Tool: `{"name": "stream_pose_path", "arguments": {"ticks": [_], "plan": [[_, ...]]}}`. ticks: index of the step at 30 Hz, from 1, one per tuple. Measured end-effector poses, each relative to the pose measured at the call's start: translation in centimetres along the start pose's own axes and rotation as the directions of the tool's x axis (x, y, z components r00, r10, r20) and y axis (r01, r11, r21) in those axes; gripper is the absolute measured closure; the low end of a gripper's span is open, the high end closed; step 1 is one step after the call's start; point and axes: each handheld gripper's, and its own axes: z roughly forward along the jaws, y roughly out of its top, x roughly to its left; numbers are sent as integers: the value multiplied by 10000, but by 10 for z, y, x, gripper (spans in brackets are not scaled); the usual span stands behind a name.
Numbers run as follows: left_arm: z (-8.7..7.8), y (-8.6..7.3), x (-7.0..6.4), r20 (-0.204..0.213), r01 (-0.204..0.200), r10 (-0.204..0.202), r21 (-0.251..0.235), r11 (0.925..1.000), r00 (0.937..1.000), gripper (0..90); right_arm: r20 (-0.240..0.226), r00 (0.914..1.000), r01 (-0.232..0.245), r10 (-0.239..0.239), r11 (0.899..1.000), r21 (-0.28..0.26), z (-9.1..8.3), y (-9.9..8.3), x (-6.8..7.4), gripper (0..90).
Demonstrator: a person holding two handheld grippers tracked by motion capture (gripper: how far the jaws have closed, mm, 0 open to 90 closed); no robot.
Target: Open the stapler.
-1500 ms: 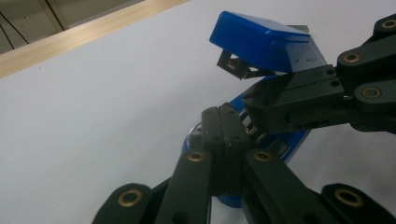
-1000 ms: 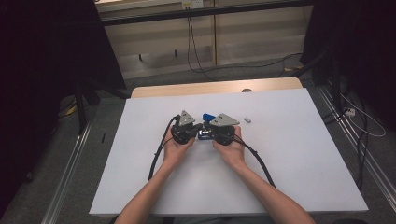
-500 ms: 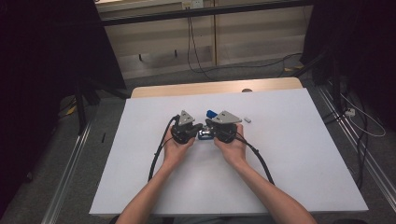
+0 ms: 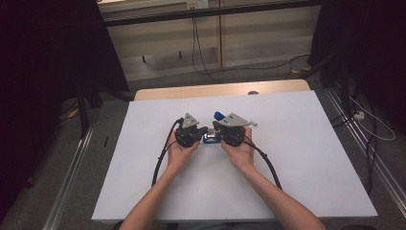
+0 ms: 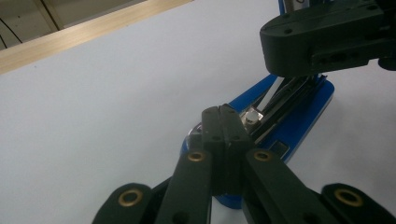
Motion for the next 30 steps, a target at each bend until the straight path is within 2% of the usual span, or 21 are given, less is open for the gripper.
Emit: {"name": "stream_pose_path", "arguments": {"ticks": [4,14,18,21,30], "plan": [[0,-1,1,121,53,-52,-82,10000,9999,900,116,9999,-18,18,10000,-6,-2,1,-2,900],[0,0,0,74,41,-41,-26,10000,10000,900,473,9989,-25,23,10000,36,-11,4,-12,900],[0,0,1,105,58,-57,-29,10000,9999,900,478,9988,-42,42,10000,6,-11,4,-12,900],[0,0,1,107,114,-113,-38,9999,9999,900,690,9976,-88,92,9999,-67,-13,3,-12,900],[0,0,1,117,182,-182,-22,9998,9998,900,674,9976,-135,137,9999,-21,-15,4,-15,900]]}}
